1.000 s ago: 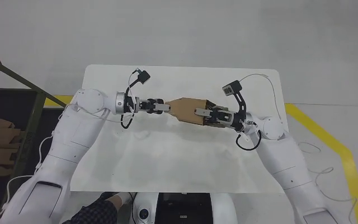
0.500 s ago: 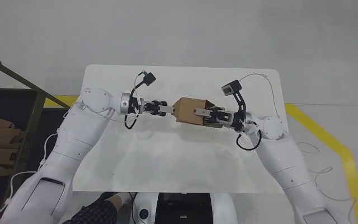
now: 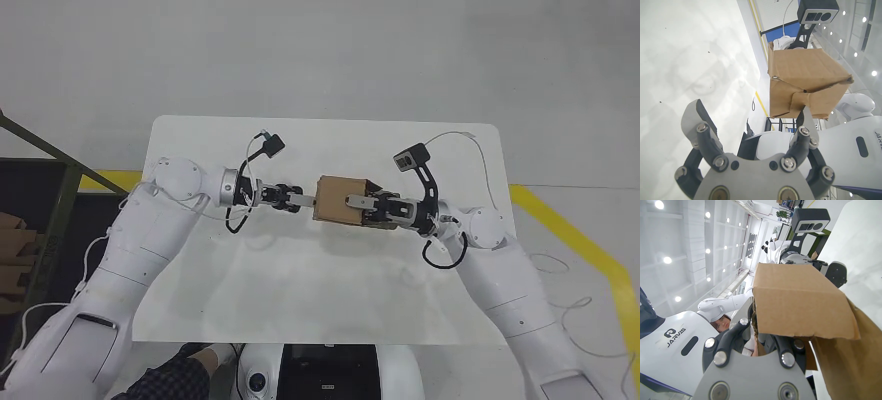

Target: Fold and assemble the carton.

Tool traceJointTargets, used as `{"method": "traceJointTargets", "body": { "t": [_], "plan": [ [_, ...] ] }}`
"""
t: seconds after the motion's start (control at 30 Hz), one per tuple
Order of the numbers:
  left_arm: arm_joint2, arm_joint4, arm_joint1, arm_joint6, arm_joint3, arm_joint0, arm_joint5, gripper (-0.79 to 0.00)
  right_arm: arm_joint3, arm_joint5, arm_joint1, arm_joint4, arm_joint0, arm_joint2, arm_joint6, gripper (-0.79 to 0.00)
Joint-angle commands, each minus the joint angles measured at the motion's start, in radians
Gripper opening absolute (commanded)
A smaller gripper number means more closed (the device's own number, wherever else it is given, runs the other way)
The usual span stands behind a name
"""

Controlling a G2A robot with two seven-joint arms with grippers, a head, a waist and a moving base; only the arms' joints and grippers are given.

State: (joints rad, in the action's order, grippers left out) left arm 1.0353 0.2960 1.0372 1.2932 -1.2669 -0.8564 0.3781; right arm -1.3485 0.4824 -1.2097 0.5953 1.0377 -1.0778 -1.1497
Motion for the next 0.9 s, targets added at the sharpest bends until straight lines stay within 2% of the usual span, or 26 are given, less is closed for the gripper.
{"method": "traceJointTargets", "body": {
  "t": [0.0,0.87],
  "plan": [
    [-0.004,0.003,0.001,0.001,0.001,0.004,0.002,0.0,0.001,-0.001,0.0,0.0,0.0,0.002,0.0,-0.785],
    [-0.033,0.029,0.009,0.017,0.004,0.026,0.014,0.0,0.011,-0.012,-0.007,0.004,-0.011,0.019,-0.003,-0.785]
  ]
}}
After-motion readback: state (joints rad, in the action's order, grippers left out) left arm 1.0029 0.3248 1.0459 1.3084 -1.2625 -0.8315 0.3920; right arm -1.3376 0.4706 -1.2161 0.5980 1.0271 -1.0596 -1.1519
